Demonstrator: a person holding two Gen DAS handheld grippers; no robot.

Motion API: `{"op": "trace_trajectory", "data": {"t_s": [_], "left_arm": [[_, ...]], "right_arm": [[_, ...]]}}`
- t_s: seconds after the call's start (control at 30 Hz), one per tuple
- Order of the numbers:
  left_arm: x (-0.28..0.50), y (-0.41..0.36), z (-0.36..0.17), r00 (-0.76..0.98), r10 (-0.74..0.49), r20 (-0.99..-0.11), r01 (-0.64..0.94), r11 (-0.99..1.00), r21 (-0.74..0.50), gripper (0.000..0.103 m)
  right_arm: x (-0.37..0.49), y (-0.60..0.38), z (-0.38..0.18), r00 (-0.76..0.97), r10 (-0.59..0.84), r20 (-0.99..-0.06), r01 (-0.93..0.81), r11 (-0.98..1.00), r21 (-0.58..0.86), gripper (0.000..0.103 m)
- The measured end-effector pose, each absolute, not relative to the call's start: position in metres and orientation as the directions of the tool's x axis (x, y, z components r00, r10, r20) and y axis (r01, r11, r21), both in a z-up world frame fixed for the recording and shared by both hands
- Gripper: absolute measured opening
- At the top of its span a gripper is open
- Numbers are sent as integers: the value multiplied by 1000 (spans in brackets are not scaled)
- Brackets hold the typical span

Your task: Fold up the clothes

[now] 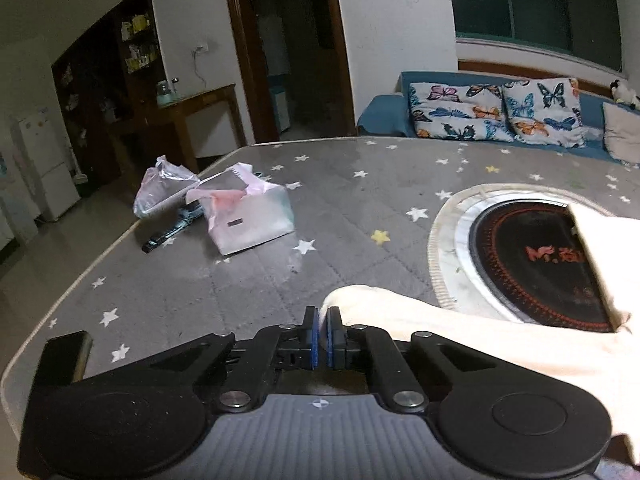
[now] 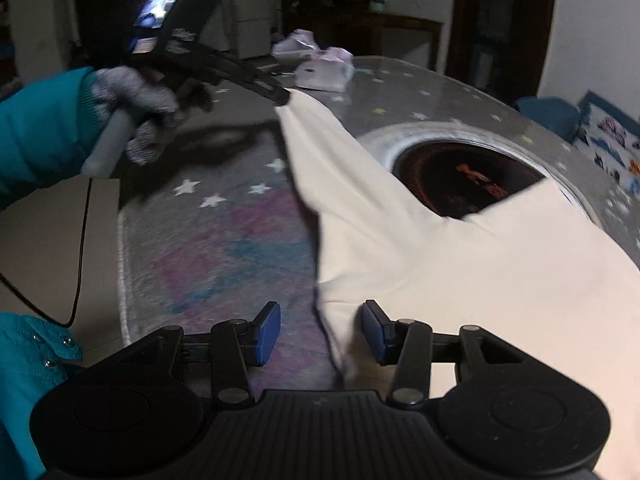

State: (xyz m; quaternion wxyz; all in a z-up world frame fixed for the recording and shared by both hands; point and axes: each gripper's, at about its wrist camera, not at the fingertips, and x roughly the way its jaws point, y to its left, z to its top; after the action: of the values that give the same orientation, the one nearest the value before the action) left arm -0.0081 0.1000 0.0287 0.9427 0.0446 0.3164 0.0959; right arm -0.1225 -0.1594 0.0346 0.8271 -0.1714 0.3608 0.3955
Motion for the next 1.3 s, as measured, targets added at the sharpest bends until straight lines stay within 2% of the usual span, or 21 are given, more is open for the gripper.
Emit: {"op": "trace_trajectory", "data": {"t_s": [0.17, 0.27, 0.47, 0.67, 0.97, 1.17, 1.3], "left_arm": [[-2, 101, 18, 753, 209, -624, -154, 978, 140, 5], [-3, 99, 14, 745, 217, -630, -157, 976, 150, 9], [-15, 92, 31, 770, 178, -613, -133, 984, 119, 14], [-36, 55, 50, 800, -18, -600, 47, 998, 32, 14], [-65, -48, 43, 702, -337, -628, 404, 914, -38, 14], [-87, -103, 29, 630, -448, -634, 575, 818, -6, 14], [-100, -120, 22, 606, -483, -632, 636, 772, 20, 14]], "right_arm": [[-131, -157, 36, 403, 555, -728, -797, 604, 19, 46], [-135, -159, 38, 399, 562, -725, -799, 601, 27, 46], [-145, -180, 64, 451, 589, -671, -770, 637, 41, 45], [-149, -231, 72, 552, 492, -673, -635, 771, 44, 43], [-155, -277, 58, 623, 360, -694, -446, 893, 63, 25], [-160, -271, 43, 584, 337, -739, -485, 875, 16, 23], [-164, -275, 51, 614, 332, -716, -470, 883, 6, 23]]}}
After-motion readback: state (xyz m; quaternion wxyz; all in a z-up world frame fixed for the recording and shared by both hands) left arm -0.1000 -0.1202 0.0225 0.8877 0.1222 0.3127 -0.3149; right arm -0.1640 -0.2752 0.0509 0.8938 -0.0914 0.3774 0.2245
